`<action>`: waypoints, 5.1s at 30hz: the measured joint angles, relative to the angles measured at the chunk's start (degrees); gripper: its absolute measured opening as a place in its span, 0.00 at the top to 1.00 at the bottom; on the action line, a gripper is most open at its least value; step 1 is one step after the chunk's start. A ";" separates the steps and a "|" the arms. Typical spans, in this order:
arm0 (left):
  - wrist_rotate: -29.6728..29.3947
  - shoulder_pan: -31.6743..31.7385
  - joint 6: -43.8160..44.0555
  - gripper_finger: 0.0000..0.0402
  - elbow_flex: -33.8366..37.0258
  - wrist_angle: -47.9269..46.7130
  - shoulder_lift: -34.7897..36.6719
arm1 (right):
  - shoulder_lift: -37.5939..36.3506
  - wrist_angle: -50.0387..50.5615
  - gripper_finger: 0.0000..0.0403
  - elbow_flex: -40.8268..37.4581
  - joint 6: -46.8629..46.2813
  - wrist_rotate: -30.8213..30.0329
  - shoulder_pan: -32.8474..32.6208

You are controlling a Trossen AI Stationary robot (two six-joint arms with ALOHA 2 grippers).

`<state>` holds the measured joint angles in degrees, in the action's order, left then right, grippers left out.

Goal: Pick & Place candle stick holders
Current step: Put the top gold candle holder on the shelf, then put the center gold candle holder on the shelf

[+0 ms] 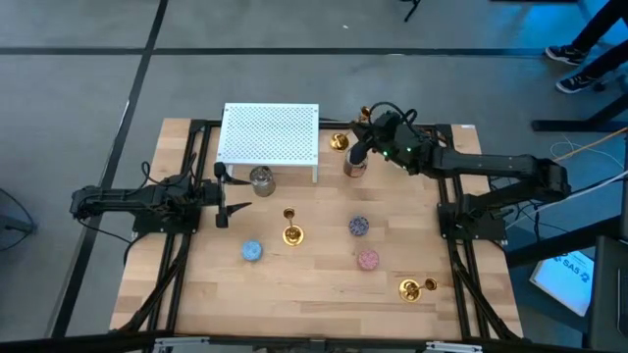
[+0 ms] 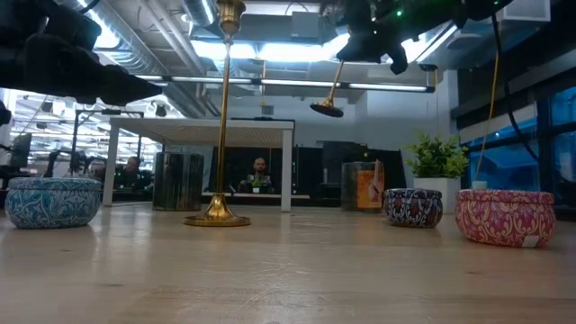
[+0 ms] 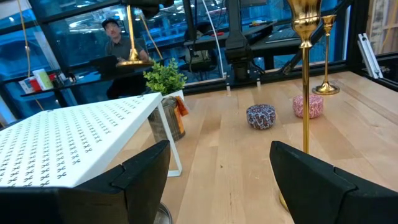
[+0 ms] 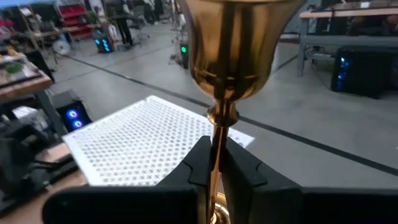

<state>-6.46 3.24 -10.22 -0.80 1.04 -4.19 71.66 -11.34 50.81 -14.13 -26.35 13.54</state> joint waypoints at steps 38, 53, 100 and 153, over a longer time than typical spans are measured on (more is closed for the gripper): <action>0.07 -0.01 0.00 0.32 0.00 0.01 0.01 | 30.49 21.28 0.94 44.86 7.72 19.74 15.08; 0.09 0.00 0.02 0.32 0.00 0.02 0.02 | 37.45 22.73 0.94 50.31 8.39 21.09 15.06; 0.09 -0.01 0.01 0.32 0.02 0.01 0.01 | 41.61 21.21 0.86 50.30 12.79 21.21 14.54; 0.04 -0.02 0.00 0.32 0.02 0.00 0.02 | 11.32 32.44 0.37 17.22 7.52 20.84 3.93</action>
<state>-6.42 3.23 -10.22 -0.78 1.04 -4.17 82.98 21.09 68.03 -6.61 -5.51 17.48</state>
